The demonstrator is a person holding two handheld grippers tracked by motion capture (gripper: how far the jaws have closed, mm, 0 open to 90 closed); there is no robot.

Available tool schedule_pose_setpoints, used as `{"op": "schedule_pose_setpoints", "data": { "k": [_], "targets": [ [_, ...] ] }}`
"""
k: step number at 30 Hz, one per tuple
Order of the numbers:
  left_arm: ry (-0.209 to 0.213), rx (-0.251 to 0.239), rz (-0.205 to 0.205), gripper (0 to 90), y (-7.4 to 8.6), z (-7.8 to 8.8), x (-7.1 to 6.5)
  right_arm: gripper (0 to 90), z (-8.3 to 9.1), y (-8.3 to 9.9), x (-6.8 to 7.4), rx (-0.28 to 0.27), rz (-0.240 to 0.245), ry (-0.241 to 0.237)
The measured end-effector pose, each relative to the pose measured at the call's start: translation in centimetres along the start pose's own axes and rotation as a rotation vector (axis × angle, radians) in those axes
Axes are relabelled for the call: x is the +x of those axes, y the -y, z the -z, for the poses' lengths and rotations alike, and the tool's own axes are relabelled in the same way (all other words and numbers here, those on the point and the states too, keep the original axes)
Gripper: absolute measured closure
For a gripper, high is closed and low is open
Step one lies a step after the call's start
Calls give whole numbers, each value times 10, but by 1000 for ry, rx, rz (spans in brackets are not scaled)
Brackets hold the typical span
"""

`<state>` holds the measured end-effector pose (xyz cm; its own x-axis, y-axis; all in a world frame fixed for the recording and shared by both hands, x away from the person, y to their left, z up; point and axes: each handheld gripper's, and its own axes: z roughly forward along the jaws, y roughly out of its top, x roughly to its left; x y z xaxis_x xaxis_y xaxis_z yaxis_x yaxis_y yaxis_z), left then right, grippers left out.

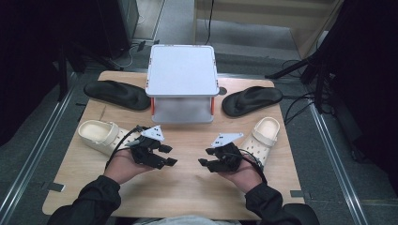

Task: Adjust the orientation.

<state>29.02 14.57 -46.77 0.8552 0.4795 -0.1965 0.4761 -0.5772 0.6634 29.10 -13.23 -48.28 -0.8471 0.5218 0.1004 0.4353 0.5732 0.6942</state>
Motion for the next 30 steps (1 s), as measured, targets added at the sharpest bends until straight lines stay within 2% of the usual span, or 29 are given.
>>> {"op": "schedule_pose_setpoints", "data": {
  "k": [5,10,18,23,30],
  "targets": [
    [-22,-4,-23,436,0,2,1,517,0,0,2,1,18,-2],
    [-30,4,-21,422,1,0,0,495,-1,0,2,1,25,-2],
    [-26,-2,-9,410,0,1,0,477,1,-1,0,-12,-14,-12],
    [-31,1,-16,407,1,3,0,473,-1,0,0,8,-13,-3],
    [-36,7,-23,408,1,2,-1,474,-1,-1,0,5,-8,-13]
  ]
}}
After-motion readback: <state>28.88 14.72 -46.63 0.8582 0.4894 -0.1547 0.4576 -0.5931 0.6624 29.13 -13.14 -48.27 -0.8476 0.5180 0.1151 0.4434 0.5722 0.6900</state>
